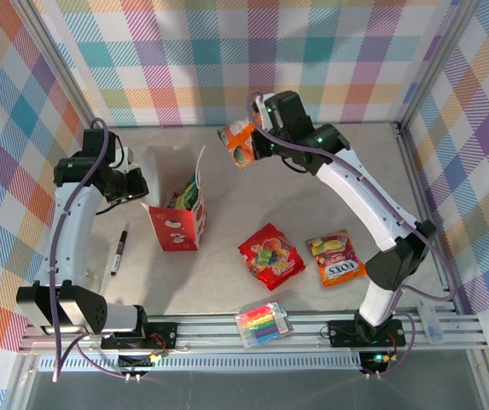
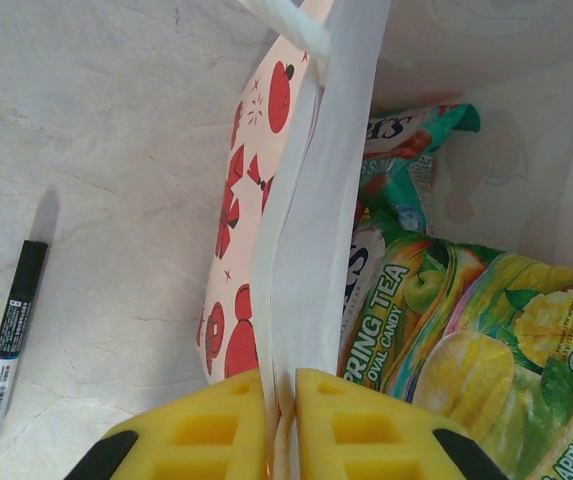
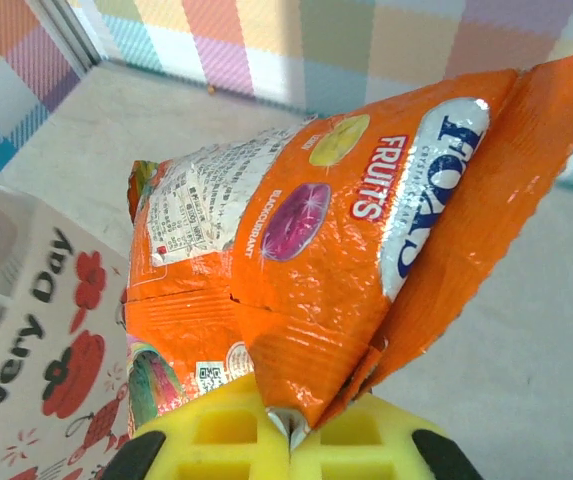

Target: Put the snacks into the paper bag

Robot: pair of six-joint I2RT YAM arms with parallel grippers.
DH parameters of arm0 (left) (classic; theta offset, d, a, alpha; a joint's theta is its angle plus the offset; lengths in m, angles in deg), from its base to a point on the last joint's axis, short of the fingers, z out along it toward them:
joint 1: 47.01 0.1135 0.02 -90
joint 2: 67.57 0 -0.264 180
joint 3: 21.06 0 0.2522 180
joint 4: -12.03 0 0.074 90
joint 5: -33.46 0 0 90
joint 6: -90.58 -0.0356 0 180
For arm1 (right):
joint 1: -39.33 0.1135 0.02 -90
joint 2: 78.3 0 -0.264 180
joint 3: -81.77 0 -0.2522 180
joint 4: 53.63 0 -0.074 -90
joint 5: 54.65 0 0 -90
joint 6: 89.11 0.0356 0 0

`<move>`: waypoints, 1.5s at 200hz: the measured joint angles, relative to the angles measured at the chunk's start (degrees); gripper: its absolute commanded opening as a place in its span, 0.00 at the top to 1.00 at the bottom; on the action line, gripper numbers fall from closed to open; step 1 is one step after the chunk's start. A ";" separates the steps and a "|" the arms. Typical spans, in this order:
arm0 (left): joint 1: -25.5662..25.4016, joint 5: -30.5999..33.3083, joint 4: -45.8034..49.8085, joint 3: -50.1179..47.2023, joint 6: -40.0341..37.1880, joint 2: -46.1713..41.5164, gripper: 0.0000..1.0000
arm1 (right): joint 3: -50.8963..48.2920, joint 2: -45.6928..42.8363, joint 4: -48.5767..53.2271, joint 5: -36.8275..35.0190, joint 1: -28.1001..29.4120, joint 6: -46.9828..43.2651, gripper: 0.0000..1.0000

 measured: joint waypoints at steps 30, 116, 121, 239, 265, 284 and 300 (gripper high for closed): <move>0.00 0.02 0.13 0.00 0.02 0.00 0.85 | 1.68 -1.11 -2.16 -3.17 3.19 -3.45 1.00; 0.00 0.28 0.13 0.00 0.04 0.00 0.85 | 4.42 -1.92 -8.70 -3.28 4.87 -5.90 1.00; 0.00 0.28 0.13 0.00 0.04 0.00 0.85 | 4.57 -1.92 -8.96 -2.80 4.92 -5.84 1.00; 0.00 0.11 0.09 0.00 0.02 -0.02 0.85 | 6.16 0.94 -21.81 10.93 7.61 3.58 1.00; 0.00 -0.22 0.09 0.00 0.02 -0.07 0.85 | 6.97 3.93 -23.26 12.46 8.96 5.33 1.00; 0.00 -0.26 0.09 0.00 0.00 -0.22 0.85 | 8.09 6.75 -23.67 13.00 10.19 6.05 1.00; 0.00 -0.28 0.09 0.00 0.00 -0.33 0.85 | 10.88 10.23 -23.12 13.44 11.13 6.34 1.00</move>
